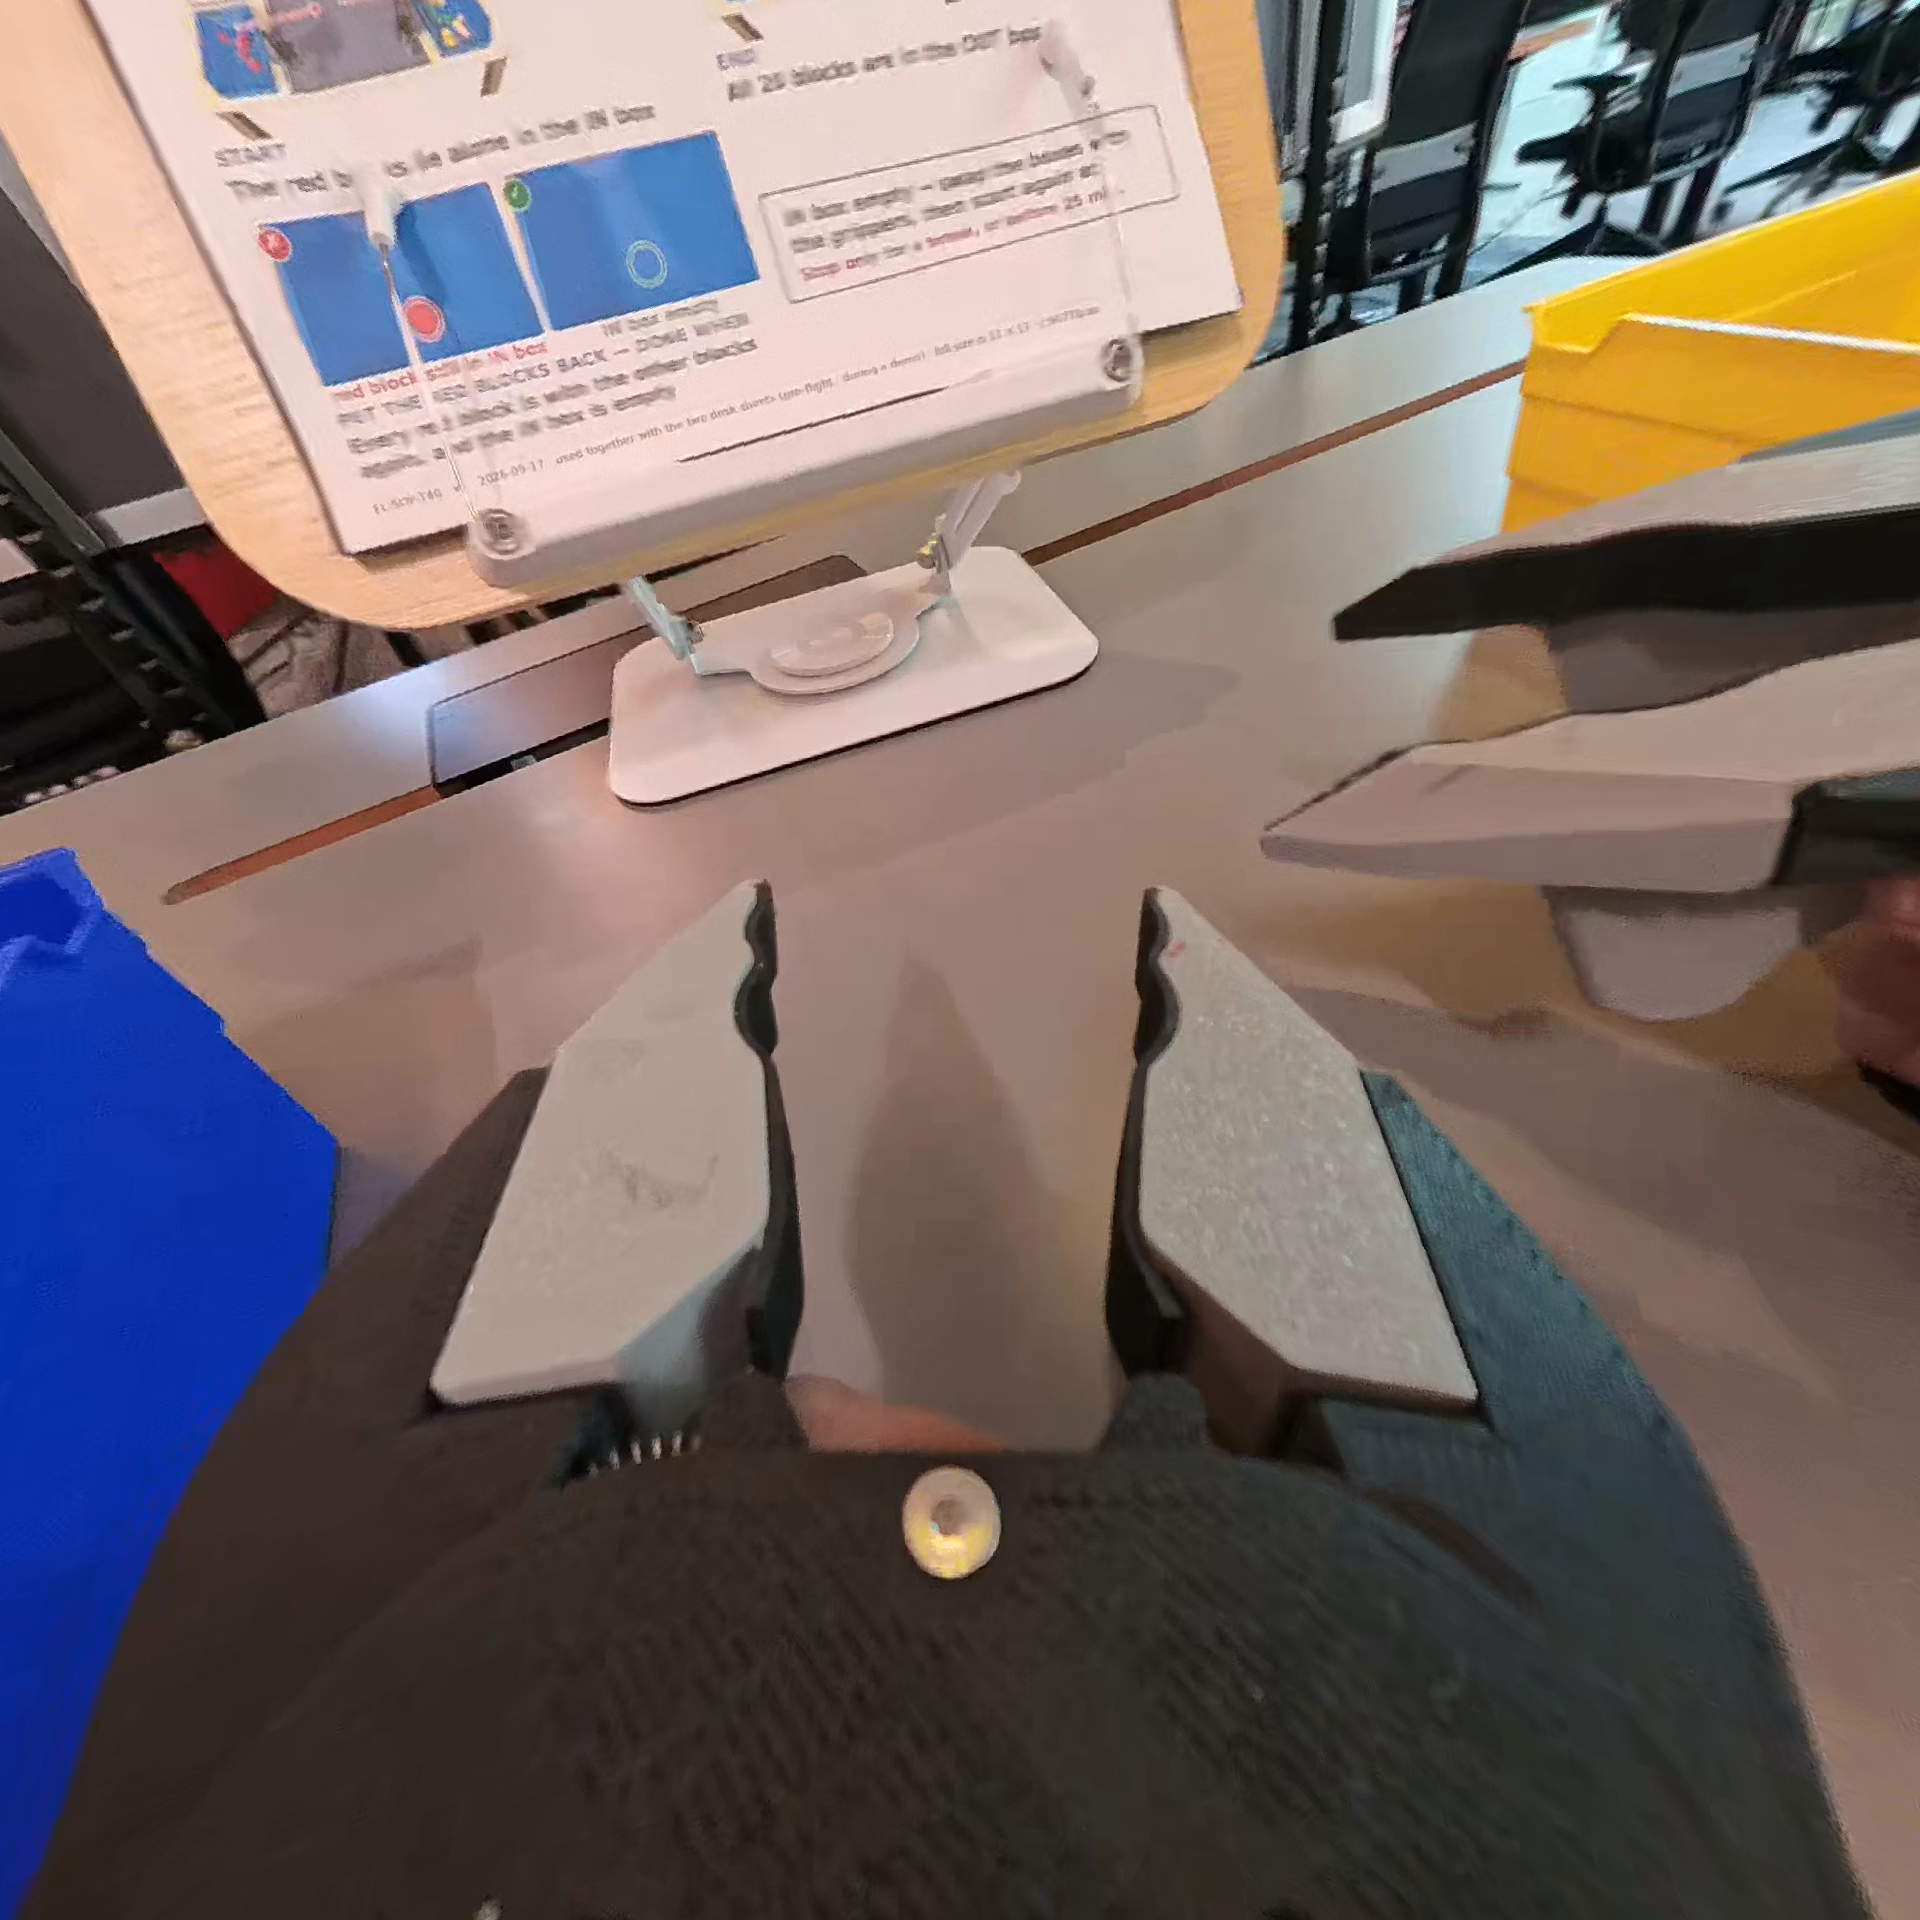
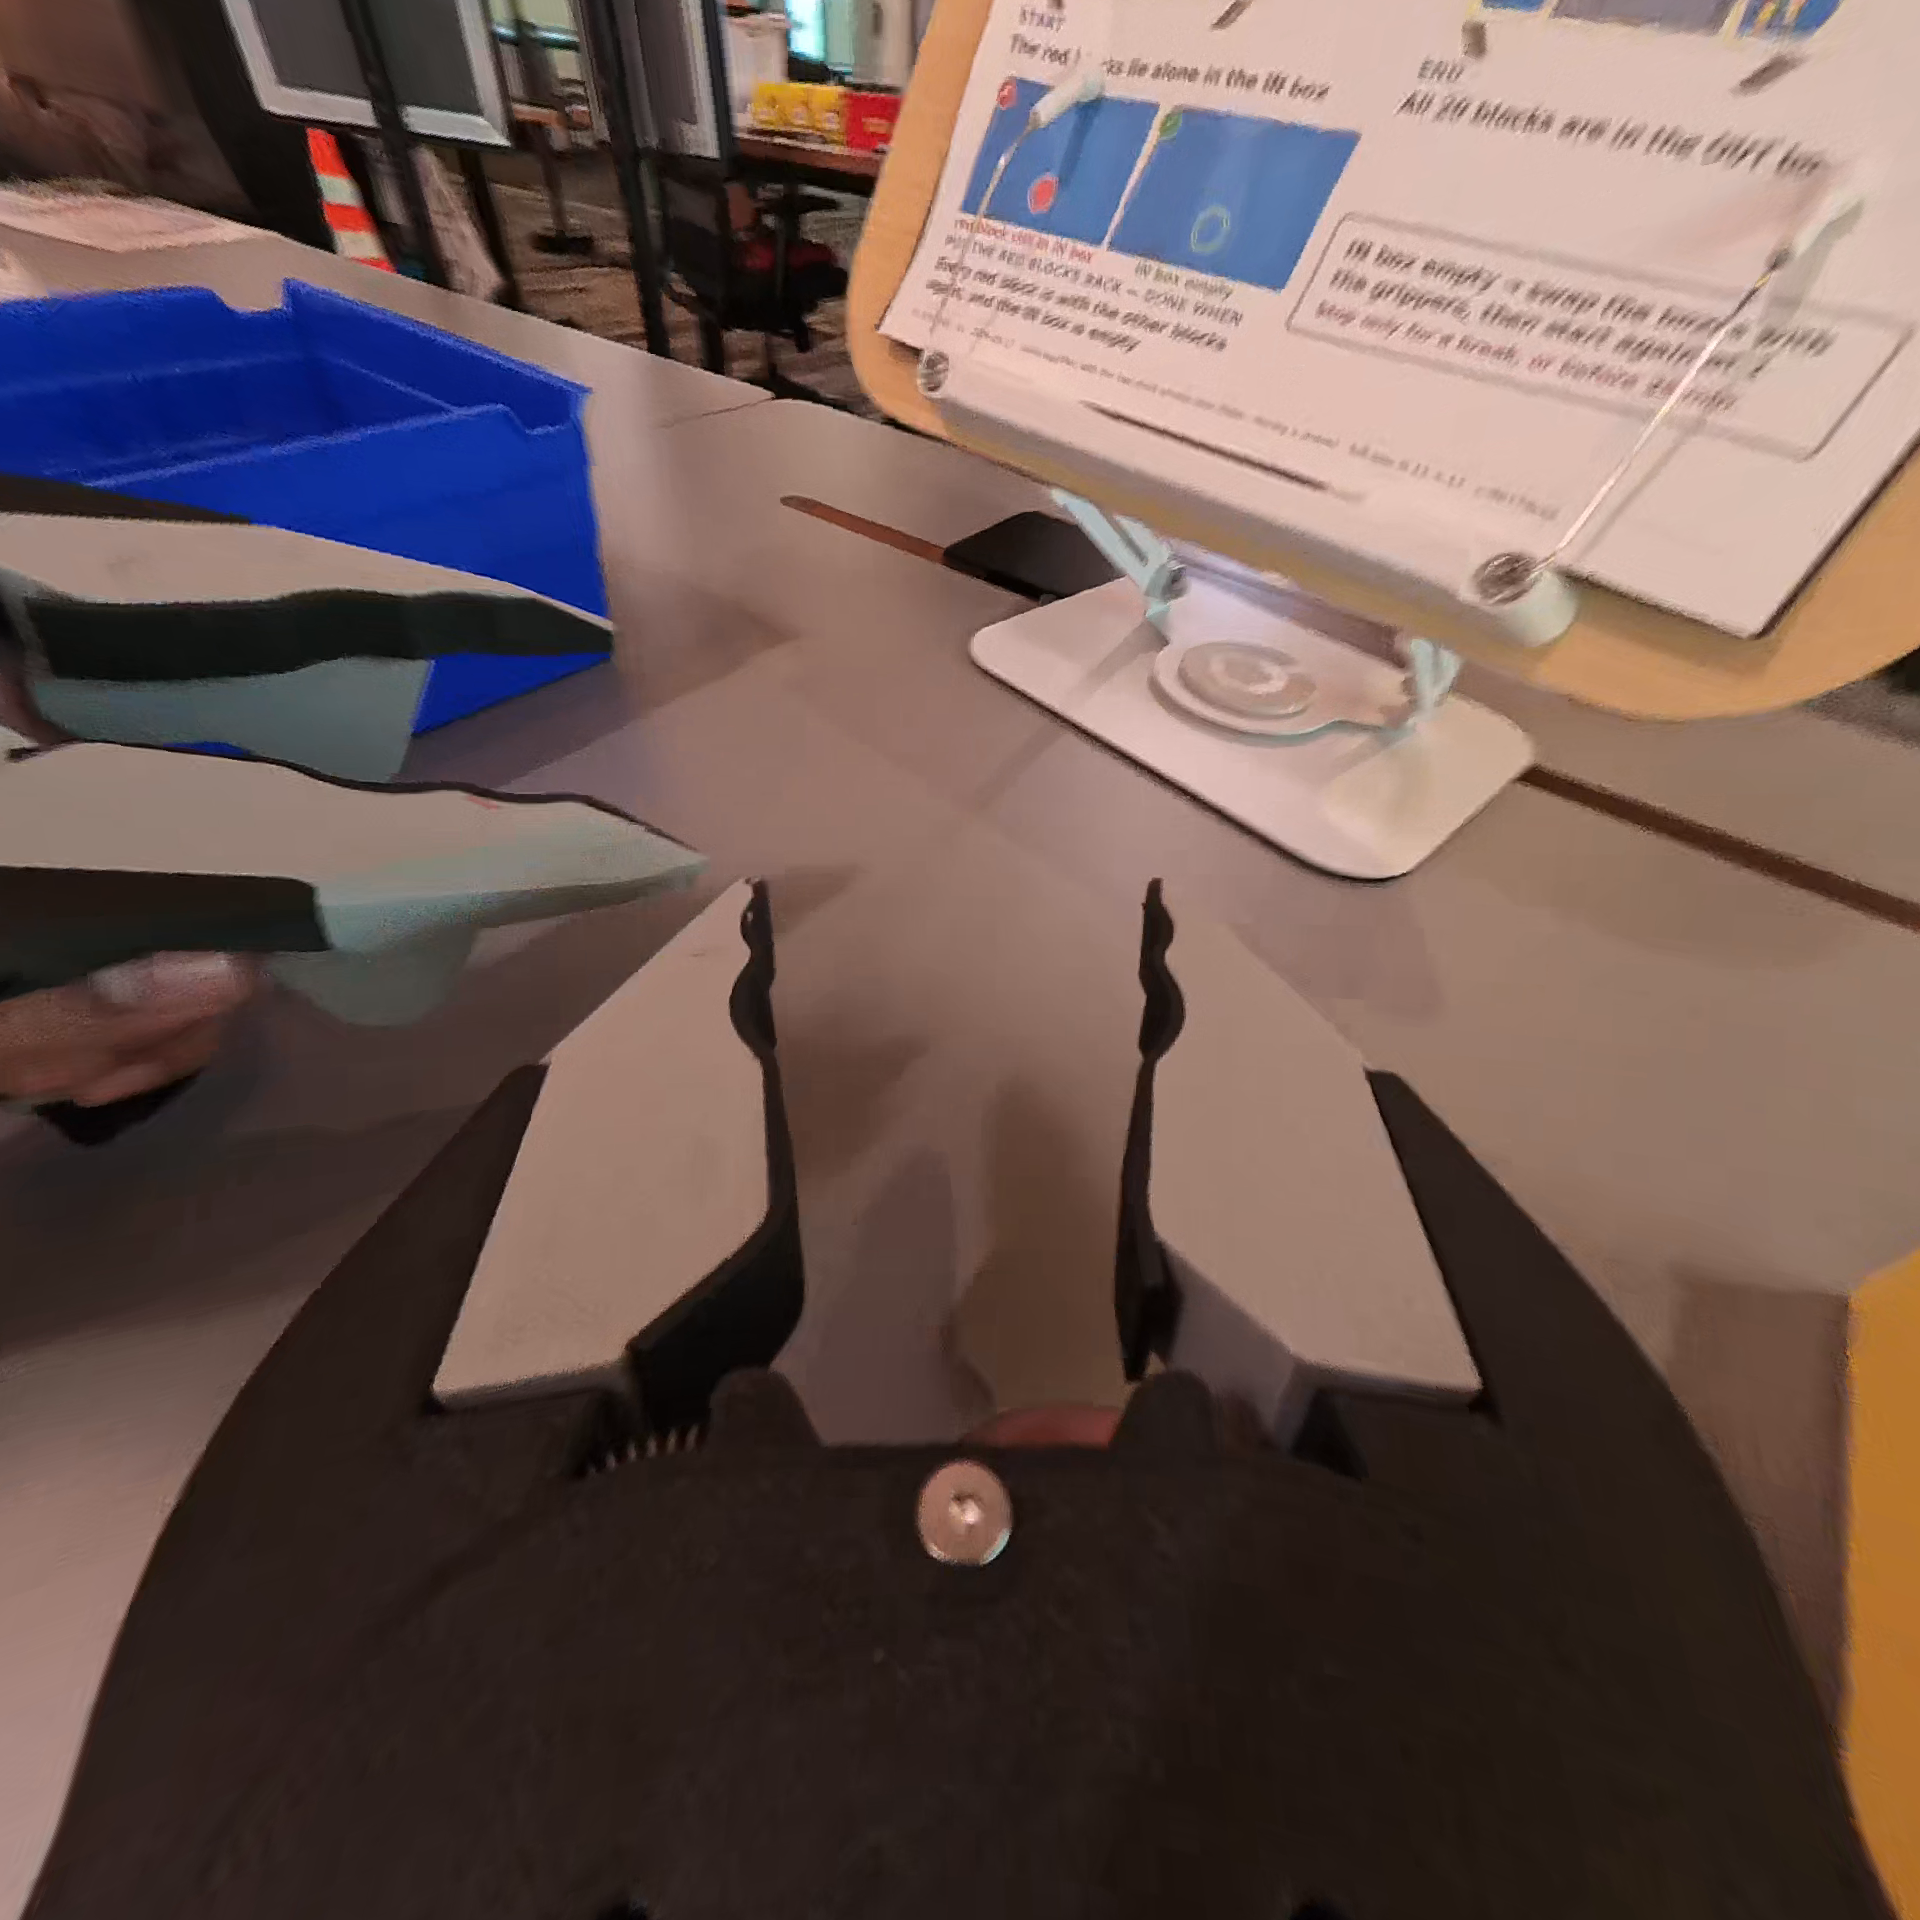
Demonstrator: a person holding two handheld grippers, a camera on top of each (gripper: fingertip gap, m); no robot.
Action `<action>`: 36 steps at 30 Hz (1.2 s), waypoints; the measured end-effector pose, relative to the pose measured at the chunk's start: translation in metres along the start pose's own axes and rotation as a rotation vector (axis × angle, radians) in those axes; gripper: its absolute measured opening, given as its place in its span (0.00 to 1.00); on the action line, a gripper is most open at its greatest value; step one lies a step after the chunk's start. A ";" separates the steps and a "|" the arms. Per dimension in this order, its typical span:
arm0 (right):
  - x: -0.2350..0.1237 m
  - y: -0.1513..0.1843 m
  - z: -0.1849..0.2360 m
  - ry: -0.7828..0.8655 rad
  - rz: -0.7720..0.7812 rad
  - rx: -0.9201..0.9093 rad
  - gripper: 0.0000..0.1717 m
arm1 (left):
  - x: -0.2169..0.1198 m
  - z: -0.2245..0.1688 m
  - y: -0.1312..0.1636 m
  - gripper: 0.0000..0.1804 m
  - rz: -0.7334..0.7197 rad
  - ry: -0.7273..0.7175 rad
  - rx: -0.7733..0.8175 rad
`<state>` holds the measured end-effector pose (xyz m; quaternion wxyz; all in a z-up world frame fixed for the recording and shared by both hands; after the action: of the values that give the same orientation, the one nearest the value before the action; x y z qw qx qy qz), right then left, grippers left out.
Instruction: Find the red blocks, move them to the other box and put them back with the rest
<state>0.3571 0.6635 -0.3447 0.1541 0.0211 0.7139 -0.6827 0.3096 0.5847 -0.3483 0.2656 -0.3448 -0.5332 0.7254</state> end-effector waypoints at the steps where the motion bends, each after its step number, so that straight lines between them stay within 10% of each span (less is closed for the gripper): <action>1: -0.003 0.000 0.003 -0.031 -0.024 0.023 0.41 | -0.001 -0.006 0.001 0.37 -0.004 0.020 -0.002; 36: -0.038 -0.016 -0.009 0.065 -0.167 0.026 0.38 | -0.023 -0.027 -0.001 0.34 -0.090 -0.102 0.203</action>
<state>0.3874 0.6777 -0.3198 0.0732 -0.0142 0.7088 -0.7015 0.3451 0.5842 -0.3478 0.3041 -0.2545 -0.4850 0.7794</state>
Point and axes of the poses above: each gripper's, where its closed fingertips meet, x out along the fingers, y out of its underside, z = x × y across the jaws, the point moved 2 cm from there along -x, back along the fingers, and after that the axes turned 7 degrees about -y, right-handed, at the moved point
